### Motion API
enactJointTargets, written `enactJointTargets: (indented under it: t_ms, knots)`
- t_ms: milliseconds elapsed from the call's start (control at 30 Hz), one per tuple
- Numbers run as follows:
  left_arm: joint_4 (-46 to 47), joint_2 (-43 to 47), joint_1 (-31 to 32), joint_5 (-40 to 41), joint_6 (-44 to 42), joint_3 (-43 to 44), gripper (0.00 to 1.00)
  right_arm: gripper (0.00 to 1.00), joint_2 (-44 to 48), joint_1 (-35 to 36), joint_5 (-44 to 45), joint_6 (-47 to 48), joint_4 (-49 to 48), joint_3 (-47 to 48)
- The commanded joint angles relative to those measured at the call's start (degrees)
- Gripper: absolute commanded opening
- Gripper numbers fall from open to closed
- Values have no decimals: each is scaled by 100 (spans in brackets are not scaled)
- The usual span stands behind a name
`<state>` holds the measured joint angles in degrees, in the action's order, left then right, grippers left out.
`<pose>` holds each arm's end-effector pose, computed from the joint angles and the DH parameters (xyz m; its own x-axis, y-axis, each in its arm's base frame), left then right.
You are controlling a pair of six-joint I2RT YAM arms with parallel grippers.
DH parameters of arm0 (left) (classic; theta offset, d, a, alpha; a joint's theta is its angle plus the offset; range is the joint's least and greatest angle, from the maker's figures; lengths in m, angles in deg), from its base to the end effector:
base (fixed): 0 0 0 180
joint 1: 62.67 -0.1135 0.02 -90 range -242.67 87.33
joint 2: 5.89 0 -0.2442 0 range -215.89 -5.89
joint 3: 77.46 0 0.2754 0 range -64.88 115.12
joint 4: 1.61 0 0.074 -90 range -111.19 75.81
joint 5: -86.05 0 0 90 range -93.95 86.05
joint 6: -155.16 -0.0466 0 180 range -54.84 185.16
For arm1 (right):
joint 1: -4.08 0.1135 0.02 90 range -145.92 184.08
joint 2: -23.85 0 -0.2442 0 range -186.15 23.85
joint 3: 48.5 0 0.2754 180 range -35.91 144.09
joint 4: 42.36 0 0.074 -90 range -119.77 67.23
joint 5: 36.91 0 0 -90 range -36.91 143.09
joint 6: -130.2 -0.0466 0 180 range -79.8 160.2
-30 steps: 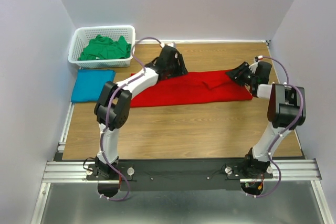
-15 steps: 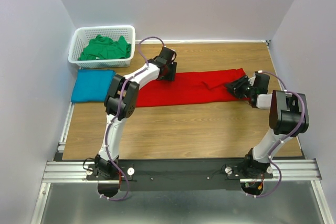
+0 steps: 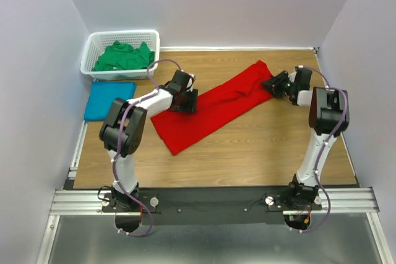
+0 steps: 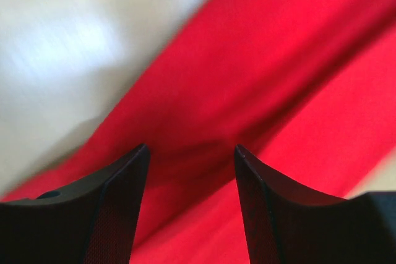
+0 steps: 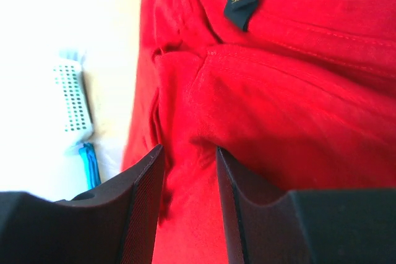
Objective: Fold and stack the t-shirts
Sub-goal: Fold the tshirt
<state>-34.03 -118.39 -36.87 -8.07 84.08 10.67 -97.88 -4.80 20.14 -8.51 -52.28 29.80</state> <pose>0.3860 -0.1903 0.1247 -0.8648 0.0589 -0.4986 0.1999 0.9513 -0.2345 0.4413 -0.0433 0.0694 -0.5993 0.7318 -0.3246 0.1997 0.5293 0.8246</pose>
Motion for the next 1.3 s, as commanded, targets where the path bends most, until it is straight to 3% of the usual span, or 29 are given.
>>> enactJointTargets:
  t_ms: [0, 100, 233, 367, 500, 667, 800, 967, 1033, 1267]
  knots:
    - [-408, 466, 170, -1247, 436, -1242, 66, 47, -1035, 44, -26, 194, 527, 1063]
    - [-241, 887, 591, -1546, 805, -1884, 66, 47, -1877, 255, -475, 344, 580, 2241]
    - [49, 1256, 1102, -1899, 1472, -1895, 67, 50, -2284, 352, -834, 388, 607, 3368]
    - [182, 1687, 1340, -1725, 1930, -1702, 68, 55, -1796, 361, -1081, 432, 607, 3572]
    - [15, 2241, 1278, -987, 2159, -1587, 68, 59, -830, 396, -1275, 459, 563, 3010]
    - [23, 3023, 1182, -47, 2195, -1648, 69, 60, 629, 860, -1363, 214, 107, 1237]
    - [190, 3717, 884, 576, 2073, -1938, 70, 60, 1247, 1370, -1389, -426, -937, -188]
    - [436, 4683, 260, 1272, 1530, -2378, 73, 59, 1406, 1750, -1118, -438, -1054, -1095]
    - [472, 4957, -48, 1589, 1230, -2501, 80, 59, 1389, 1697, -819, -97, -1020, -1323]
    - [1156, 5809, -181, 2380, 359, -3142, 88, 59, 713, 1293, -915, 335, -1011, -982]
